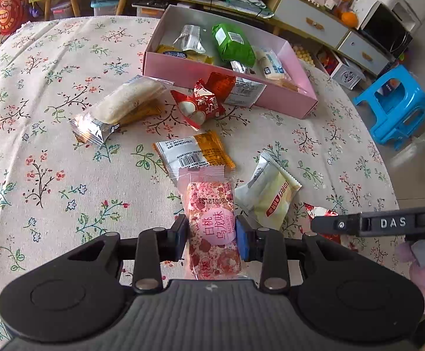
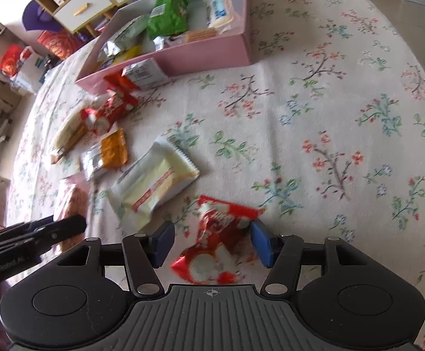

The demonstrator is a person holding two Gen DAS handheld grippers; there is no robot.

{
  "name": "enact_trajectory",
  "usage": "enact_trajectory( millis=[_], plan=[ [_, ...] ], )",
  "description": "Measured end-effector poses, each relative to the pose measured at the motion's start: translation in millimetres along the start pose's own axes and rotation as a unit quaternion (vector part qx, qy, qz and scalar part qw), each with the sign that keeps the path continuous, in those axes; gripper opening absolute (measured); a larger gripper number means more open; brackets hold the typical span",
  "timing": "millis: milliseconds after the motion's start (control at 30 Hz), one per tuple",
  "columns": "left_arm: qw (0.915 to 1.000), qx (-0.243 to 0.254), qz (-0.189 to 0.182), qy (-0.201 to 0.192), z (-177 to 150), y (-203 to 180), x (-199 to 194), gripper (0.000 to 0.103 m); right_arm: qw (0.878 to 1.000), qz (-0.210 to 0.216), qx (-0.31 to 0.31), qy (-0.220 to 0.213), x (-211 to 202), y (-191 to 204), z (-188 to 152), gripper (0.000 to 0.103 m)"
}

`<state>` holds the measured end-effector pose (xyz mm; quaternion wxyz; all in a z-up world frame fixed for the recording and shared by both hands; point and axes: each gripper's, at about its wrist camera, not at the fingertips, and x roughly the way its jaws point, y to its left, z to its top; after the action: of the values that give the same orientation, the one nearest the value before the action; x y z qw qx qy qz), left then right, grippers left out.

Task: Organize snacks
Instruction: 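Carry both packs into the pink box and open both tools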

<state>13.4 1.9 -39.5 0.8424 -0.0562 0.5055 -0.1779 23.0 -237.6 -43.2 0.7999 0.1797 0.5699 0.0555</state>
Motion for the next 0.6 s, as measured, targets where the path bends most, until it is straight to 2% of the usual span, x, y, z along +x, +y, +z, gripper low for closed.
enact_trajectory(
  millis=[100, 133, 167, 267, 400, 600],
  plan=[
    [1.0, 0.001, 0.002, 0.002, -0.3, 0.5, 1.2, 0.031, 1.0, 0.0, -0.009, 0.004, 1.3, 6.1, -4.0, 0.054],
    [1.0, 0.0, 0.002, 0.002, -0.4, 0.6, 1.7, 0.031, 1.0, -0.003, -0.015, 0.003, 2.3, 8.2, -5.2, 0.044],
    [1.0, 0.0, 0.003, 0.003, -0.5, 0.5, 1.8, 0.031, 1.0, -0.006, -0.019, 0.002, 2.9, 9.0, -5.3, 0.04],
    [1.0, -0.002, 0.001, 0.003, 0.7, 0.3, 1.7, 0.031, 0.999, -0.012, -0.027, -0.012, 0.6, 11.8, -5.5, 0.035],
    [0.9999, -0.009, -0.005, -0.002, 4.9, 0.1, -1.9, 0.031, 0.999, -0.007, -0.02, -0.048, -12.9, 13.2, 0.0, 0.034],
    [0.9994, -0.022, -0.019, -0.017, 24.1, -1.7, -8.6, 0.031, 0.996, 0.024, 0.029, -0.082, -34.0, 9.6, 22.7, 0.034]
  ],
)
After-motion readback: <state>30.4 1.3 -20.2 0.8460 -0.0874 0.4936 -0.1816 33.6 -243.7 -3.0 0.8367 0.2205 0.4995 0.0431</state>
